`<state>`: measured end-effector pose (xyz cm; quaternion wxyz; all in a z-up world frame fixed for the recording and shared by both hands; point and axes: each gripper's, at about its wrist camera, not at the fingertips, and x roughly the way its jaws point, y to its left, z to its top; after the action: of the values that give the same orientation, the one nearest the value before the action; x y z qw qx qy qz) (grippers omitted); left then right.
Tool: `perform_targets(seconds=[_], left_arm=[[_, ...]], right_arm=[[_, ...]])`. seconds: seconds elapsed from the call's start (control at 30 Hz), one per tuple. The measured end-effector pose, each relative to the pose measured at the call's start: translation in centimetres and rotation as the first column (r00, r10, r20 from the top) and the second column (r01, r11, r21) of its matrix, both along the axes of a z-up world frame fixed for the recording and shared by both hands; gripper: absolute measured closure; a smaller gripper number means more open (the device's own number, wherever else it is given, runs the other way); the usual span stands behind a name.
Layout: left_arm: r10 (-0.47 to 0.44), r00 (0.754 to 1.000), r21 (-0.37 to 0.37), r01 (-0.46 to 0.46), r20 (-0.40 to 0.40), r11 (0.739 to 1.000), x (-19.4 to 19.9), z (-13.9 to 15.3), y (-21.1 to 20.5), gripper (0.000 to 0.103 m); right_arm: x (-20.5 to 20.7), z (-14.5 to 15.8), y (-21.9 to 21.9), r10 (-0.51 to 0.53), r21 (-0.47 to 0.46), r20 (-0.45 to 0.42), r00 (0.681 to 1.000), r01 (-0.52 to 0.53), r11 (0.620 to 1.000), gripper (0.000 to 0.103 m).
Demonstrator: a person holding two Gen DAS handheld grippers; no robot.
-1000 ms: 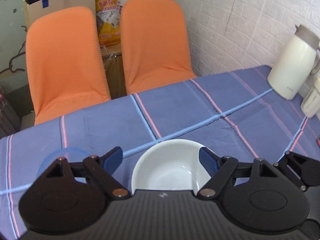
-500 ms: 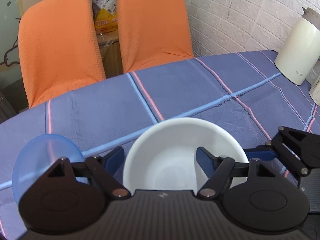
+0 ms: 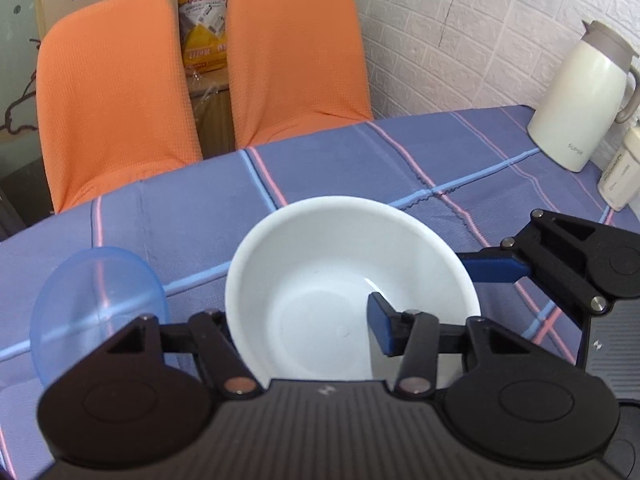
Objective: Organize plates and bowls
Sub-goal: 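Lower the white bowl into the steel bowl and open the left tool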
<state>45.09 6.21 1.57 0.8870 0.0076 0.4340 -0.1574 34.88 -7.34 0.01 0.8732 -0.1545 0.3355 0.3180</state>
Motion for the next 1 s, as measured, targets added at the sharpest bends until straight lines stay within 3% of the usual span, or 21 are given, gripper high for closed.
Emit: perform_targets(seconds=[0.47,0.73,1.0], left_arm=[[-0.085,0.994,-0.037,0.087,0.062,0.995,-12.4,4.7,-5.2,0.054],[-0.179,0.984,-0.038,0.179,0.027,0.983,-20.3,2.5,-10.6,0.052],[-0.219,0.976,-0.010,0.219,-0.005,0.976,-24.1,0.1,-13.5,0.049]], right_arm=[[-10.6,4.7,-4.3,-0.023,-0.040,0.095,0.995,0.027,0.999,0.022],[-18.2,3.2,-9.0,-0.103,-0.022,0.054,0.993,0.104,0.994,0.022],[-21.0,1.3,-11.5,-0.138,0.002,0.012,0.990,0.138,0.990,0.022]])
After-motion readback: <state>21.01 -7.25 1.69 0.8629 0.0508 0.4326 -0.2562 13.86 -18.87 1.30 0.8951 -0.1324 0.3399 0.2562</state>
